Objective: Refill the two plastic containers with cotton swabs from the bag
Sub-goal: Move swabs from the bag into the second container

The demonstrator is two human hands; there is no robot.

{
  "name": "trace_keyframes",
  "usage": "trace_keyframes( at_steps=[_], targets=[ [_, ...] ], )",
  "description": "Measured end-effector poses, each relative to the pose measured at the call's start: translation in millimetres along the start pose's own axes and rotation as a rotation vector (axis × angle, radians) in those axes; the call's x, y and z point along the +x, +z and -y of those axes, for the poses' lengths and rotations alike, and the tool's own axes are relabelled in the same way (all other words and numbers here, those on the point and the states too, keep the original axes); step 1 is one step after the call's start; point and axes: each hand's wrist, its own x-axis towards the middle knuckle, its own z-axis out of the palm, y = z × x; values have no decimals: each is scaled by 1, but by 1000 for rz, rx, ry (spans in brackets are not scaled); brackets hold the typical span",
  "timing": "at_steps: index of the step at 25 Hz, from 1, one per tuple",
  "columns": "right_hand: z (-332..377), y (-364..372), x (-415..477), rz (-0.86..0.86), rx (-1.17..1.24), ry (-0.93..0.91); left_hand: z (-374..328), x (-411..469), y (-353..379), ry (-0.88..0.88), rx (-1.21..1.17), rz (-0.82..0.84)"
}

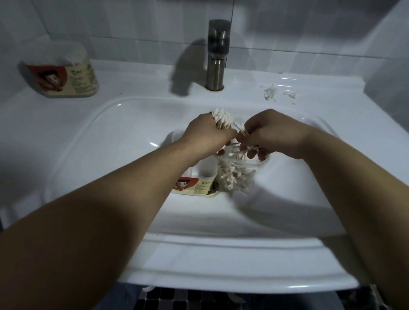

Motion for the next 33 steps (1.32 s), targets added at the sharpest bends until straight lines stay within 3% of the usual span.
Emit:
trace_keyframes(
  at_steps=[3,7,17,26,33],
  targets=[
    [2,-2,-2,37,-15,-18,1,1,0,-13,-28,-21],
    [3,-4,-1,-66,70,-56,1,1,0,-55,-141,11],
    [0,1,7,-145,462,-98,-7,-12,-5,-107,-427,268],
    [-2,-3,11,-270,368,-117,-6,-9,0,-105,-244,203],
    [2,5,10,-254,583,-159,-8,-9,-2,-152,-488,132]
  ],
)
